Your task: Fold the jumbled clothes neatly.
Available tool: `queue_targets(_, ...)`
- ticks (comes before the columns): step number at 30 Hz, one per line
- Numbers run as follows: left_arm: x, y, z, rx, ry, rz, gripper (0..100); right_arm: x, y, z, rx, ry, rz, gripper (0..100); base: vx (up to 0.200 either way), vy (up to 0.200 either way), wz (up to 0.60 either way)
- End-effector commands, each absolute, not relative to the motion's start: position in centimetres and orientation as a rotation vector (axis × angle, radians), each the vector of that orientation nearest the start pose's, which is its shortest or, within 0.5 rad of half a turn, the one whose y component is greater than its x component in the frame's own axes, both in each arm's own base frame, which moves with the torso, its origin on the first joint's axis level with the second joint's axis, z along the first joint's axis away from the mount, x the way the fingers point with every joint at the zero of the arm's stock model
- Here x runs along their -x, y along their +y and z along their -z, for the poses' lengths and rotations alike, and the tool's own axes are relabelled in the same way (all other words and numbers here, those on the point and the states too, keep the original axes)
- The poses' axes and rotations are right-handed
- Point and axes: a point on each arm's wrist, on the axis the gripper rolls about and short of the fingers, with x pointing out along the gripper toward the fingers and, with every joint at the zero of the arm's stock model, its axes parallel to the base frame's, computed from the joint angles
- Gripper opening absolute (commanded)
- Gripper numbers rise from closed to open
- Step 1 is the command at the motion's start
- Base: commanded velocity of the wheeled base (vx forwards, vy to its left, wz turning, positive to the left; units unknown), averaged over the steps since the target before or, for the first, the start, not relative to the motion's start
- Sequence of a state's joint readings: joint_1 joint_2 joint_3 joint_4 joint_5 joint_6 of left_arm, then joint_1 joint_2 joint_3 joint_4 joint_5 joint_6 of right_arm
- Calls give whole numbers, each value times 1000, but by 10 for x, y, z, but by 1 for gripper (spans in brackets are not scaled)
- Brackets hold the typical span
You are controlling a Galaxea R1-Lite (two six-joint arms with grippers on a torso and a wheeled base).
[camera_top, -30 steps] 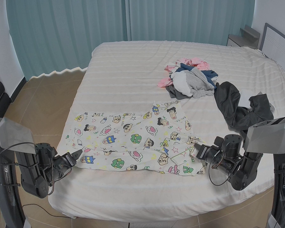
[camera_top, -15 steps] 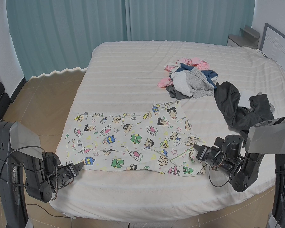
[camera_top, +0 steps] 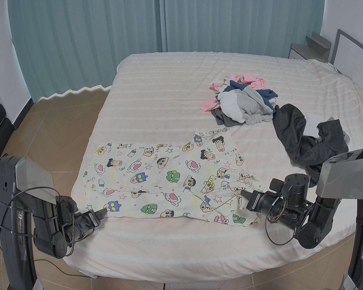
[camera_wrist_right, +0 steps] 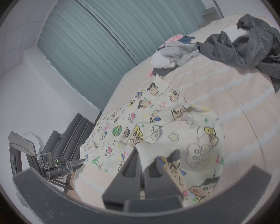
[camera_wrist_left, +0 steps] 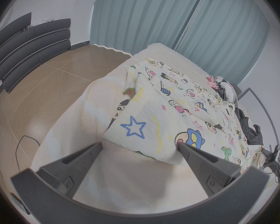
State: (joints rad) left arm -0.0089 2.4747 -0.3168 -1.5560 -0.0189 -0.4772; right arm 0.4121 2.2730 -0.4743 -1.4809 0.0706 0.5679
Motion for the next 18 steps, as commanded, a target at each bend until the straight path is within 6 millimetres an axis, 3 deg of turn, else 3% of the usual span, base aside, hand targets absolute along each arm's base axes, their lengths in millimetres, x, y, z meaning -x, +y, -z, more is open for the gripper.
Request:
queue_targets(1,-286,-3,63,467,598,-118,100,-291,132,-8,-482,510,-363,0,0,0,0)
queue_targets(10,-286,-3,64,468,600,-122,100,-289,129,3,-460,608,-319,0,0,0,0)
queue_targets(11,-286,-3,64,469,600,-123,100,-291,128,2,-462,602,-314,100,0,0,0)
queue_targets(15,-286,-3,64,469,601,-123,100,-294,122,-1,-466,583,-296,100,0,0,0)
queue_targets(18,-286,-3,66,469,604,-124,100,-299,116,-16,-473,527,-291,100,0,0,0)
